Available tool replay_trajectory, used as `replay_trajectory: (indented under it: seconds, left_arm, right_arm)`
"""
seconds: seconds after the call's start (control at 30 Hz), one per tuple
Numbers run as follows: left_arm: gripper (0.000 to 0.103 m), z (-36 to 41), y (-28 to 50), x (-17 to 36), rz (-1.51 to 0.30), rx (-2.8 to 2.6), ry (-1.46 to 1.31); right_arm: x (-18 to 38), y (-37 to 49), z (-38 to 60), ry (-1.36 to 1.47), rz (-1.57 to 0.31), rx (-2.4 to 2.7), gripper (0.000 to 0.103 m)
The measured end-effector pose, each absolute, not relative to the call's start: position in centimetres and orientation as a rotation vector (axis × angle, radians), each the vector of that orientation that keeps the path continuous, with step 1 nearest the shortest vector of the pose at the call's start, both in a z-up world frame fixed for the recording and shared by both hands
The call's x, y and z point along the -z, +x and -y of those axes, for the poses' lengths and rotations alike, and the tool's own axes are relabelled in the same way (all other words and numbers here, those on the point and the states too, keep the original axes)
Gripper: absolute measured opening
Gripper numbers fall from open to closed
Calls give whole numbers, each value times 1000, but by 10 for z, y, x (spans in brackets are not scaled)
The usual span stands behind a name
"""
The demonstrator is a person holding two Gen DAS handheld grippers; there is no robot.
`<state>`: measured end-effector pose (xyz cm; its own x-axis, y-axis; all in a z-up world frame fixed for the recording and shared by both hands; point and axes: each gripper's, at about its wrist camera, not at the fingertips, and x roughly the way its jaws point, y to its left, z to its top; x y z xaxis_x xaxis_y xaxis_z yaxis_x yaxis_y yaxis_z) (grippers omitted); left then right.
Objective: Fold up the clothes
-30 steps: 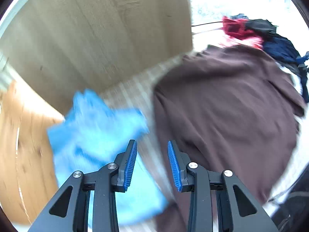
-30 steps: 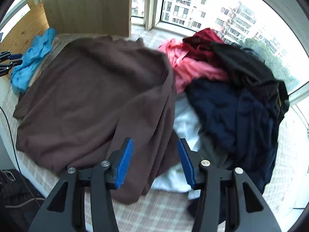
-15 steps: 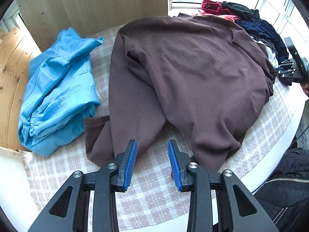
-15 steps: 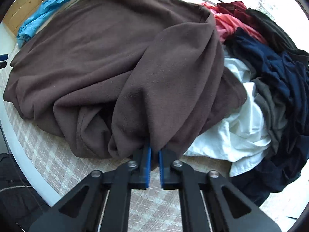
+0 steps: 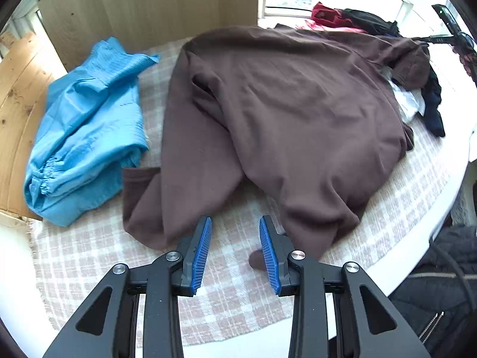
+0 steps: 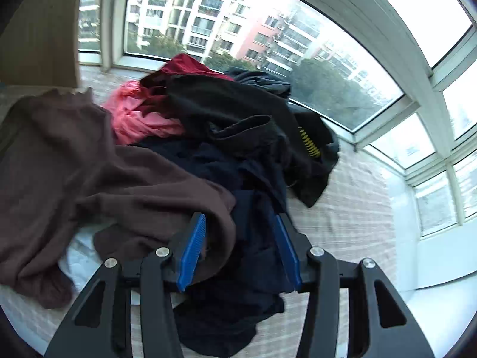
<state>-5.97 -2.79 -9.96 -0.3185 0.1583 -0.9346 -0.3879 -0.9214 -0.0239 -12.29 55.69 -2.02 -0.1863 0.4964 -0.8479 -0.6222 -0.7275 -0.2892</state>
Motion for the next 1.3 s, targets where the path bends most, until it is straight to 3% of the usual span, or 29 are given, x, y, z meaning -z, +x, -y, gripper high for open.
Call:
replay_trajectory:
  seconds: [0.23,0.37,0.53,0.7,0.73,0.77,0.9,1.07,1.23,1.27,1.3]
  left_arm:
    - [32,13,-32,120,-274,-2133,-1604]
    - [32,-6,-28,134,-292,-2036,-1623]
    - [32,-31,-36,154,-406,-1981,-1613]
    - [8,-35,-47,157,-380,-1942,-1610]
    - [6,-34,-49,156,-364,-1933,-1605]
    - [5,-33,-49,152,-360,-1933,-1589]
    - [4,-16,-54,123,-271,-1977,-1517]
    - [4,19,-58,53,-175,-2083,-1382]
    - [4,58,-66,-4,-74,-2098,-1337]
    - [7,62,-71,-6,-68,-2112,-1353]
    - [10,65,-80,-2,-109,-2141,-1391]
  right_arm:
    - [129,-109,-386,-1609,-232,-2329,47]
    - [166,-121,-326,-1655,-33,-2383,47]
    - [188,-140,-320,-1650,63,-2344,47]
    - [196,-151,-322,-1612,54,-2346,44]
    - [196,-153,-323,-1620,15,-2356,36]
    - [196,-154,-325,-1630,-45,-2367,7]
    - [170,-149,-326,-1639,-284,-2436,7]
    - [74,-115,-315,-1432,-628,-2650,7]
    - [29,-53,-343,-1162,-1180,-2556,8]
    - [33,-39,-354,-1113,-1291,-2478,8]
    - [43,-29,-362,-1137,-1258,-2361,19]
